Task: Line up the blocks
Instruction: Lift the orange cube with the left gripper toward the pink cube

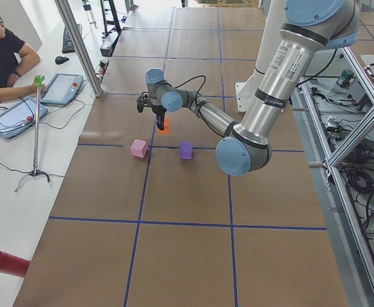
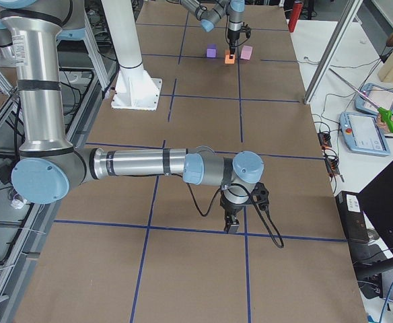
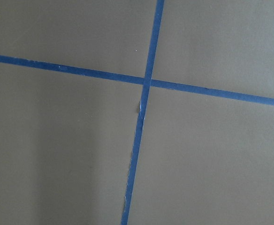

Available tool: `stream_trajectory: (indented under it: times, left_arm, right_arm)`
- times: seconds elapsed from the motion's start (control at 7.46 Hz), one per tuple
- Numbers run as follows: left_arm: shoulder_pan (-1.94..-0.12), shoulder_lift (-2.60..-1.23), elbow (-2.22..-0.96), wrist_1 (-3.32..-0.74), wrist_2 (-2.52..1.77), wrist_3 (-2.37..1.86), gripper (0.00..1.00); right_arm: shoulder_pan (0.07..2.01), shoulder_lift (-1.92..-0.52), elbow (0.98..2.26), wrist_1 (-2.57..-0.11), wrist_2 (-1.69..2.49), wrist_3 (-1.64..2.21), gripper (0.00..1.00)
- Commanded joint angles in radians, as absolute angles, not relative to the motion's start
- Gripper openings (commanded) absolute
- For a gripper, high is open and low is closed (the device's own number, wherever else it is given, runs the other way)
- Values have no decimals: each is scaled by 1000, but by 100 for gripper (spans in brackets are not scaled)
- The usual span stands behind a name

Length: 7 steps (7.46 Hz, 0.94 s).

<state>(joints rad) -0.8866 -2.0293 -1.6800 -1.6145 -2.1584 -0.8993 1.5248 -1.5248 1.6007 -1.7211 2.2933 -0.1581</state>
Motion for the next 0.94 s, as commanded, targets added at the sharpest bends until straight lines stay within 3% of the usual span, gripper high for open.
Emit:
stream_trajectory:
  times: [0.0, 0.54, 0.8]
  left_arm:
    - [-984, -2026, -1851, -1413, -2160, -842, 20]
    - [-1077, -1912, -1853, -1397, -2232, -568, 20]
    - [-1068, -1900, -1745, -1492, -2241, -584, 20]
  right_arm:
    - [1525, -1525, 1600, -1721, 2293, -158, 100]
    - [1525, -1525, 1600, -1721, 2293, -160, 100]
    - [1525, -1525, 1600, -1721, 2293, -158, 100]
